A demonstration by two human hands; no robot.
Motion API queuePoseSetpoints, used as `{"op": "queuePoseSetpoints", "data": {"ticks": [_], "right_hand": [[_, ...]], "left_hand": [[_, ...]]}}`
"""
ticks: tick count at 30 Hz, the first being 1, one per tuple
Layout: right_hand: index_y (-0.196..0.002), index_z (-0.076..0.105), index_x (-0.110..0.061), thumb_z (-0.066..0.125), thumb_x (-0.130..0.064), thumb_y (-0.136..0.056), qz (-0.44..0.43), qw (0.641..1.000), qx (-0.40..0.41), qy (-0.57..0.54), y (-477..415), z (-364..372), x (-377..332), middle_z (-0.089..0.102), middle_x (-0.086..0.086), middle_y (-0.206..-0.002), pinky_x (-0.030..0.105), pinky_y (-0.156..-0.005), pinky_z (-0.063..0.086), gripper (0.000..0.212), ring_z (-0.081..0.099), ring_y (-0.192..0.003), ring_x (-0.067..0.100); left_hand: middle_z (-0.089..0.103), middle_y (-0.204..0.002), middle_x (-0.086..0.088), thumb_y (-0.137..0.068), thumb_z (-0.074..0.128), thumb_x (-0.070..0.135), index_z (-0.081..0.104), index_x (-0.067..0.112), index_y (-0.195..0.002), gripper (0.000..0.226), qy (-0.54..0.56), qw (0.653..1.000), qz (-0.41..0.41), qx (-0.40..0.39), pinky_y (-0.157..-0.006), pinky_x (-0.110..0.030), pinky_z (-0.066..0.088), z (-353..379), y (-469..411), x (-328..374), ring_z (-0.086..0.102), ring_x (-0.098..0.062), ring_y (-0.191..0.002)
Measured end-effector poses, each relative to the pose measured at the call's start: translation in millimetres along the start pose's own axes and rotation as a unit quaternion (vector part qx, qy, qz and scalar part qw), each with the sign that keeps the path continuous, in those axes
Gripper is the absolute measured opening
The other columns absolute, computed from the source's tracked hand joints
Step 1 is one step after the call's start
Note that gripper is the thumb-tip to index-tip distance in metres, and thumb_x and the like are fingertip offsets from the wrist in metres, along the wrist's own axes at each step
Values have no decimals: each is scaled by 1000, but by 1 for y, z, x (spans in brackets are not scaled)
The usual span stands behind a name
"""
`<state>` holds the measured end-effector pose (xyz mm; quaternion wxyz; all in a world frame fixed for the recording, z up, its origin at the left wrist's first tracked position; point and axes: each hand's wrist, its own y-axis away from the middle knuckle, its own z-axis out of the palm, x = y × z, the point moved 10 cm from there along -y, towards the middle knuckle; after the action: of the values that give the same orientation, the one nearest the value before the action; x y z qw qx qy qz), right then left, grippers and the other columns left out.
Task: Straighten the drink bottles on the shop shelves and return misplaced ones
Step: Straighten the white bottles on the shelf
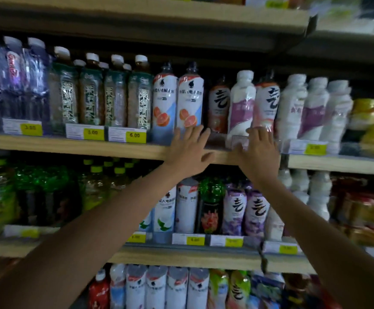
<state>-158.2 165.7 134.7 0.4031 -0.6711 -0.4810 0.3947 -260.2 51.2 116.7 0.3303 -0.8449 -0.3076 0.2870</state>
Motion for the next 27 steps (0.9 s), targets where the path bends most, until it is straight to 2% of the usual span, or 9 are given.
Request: {"op": "queuePoseSetpoints", "data": {"ticks": [3,8,13,16,20,27], "right_hand": [[-116,52,2,55,-24,-86,-11,1000,-8,9,-13,3,13,52,20,-120,46,-91,38,39,46,-112,37],[-128,44,-2,53,-35,-89,-21,1000,1,-16,-36,8,12,48,17,-128,46,-94,41,53,45,-117,35],[-129,40,-3,58,-45,-86,5,998,42,-55,-66,8,9,45,16,-128,42,-81,46,63,46,-116,33],[-129,38,-3,66,-48,-80,42,997,46,-56,-77,13,9,43,16,-127,40,-79,49,72,44,-116,32],[-133,34,-1,74,-41,-76,73,994,43,-69,-79,23,10,39,18,-132,39,-90,47,80,40,-120,33],[-127,37,0,74,-25,-75,92,977,48,-184,-76,21,14,38,18,-130,39,-95,41,68,38,-118,32]], "left_hand": [[38,-144,-7,-90,32,60,28,13,-145,73,-20,999,-17,31,-110,-51,17,2,1,2,30,-25,-135],[51,-131,-8,-87,34,62,42,11,-137,72,-27,996,-7,81,-105,-48,28,-4,2,3,44,-27,-123],[55,-126,-8,-86,34,60,48,9,-132,71,-22,993,-12,111,-102,-47,34,-8,5,5,49,-27,-118],[56,-126,-8,-86,34,60,49,8,-132,71,-27,992,-6,120,-101,-47,36,-8,5,5,50,-27,-117],[56,-126,-9,-85,34,60,49,8,-132,72,-26,992,-8,120,-102,-48,36,-6,5,4,51,-28,-118],[58,-123,-8,-85,37,61,52,9,-130,70,-10,991,-8,132,-101,-46,37,-8,6,4,53,-27,-115]]}}
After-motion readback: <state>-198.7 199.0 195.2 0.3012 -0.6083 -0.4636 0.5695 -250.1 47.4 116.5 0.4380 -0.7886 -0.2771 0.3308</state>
